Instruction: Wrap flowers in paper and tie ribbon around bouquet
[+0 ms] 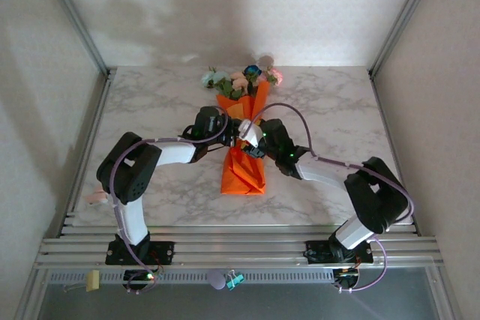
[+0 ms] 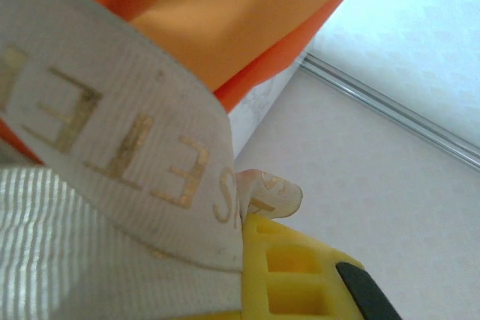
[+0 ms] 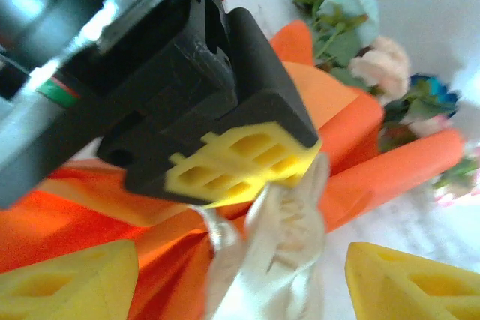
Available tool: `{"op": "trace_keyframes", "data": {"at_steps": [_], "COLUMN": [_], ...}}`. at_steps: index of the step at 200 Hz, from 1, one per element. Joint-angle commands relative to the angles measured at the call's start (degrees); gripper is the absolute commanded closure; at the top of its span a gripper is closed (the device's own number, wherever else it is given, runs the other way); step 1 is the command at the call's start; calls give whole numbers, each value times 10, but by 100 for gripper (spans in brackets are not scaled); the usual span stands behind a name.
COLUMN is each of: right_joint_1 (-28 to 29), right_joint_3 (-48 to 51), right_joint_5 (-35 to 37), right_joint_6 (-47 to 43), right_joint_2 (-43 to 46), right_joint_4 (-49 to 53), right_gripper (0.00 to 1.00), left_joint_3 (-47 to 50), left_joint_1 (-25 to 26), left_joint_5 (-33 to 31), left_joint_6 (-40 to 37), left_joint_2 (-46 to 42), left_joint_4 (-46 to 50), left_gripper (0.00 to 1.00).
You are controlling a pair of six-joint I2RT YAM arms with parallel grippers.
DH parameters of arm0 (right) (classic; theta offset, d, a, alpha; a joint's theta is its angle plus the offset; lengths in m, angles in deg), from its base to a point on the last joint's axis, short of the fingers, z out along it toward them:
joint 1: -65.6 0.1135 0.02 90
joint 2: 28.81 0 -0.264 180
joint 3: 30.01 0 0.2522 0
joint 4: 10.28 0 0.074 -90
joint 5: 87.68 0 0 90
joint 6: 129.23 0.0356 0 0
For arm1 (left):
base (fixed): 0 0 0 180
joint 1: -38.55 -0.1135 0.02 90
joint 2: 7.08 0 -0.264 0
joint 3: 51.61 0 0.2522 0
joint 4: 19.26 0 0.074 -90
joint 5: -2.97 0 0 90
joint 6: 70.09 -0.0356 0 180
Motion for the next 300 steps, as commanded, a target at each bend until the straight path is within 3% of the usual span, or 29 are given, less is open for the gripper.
{"op": "trace_keyframes", "data": {"at_steps": [1,39,60,97,135,166,190,237,275,300], "right_joint_1": [9,2,1,1,1,-2,-12,-41,-62,-75], "right_joint_3": [-18,-58,-69,-96,-116,-134,-153,-189,-204,-210], "right_joint_5": [87,41,33,23,19,9,-40,-172,-227,-254], "right_joint_6": [-128,-117,-106,-101,-93,-88,-57,32,75,98], "right_joint_2": [-40,-73,-82,-98,-113,-116,-106,-92,-93,-91], "right_joint_4": [-70,-29,-26,15,37,67,121,227,267,279], "right_gripper": [27,41,44,61,68,89,100,100,100,100], "left_joint_3": [-7,-11,-14,-13,-27,-27,-26,-22,-33,-32], "left_joint_1": [5,4,3,2,2,2,2,1,2,2], "left_joint_5": [9,10,12,18,22,23,24,21,7,-12], "left_joint_6": [-10,-9,-9,-5,-9,-9,-12,-24,-52,-77], "left_joint_2": [-24,-30,-30,-28,-27,-30,-39,-59,-82,-107], "left_joint_4": [29,39,44,40,49,50,58,81,138,192], "left_gripper": [100,100,100,100,100,100,100,67,49,43]}}
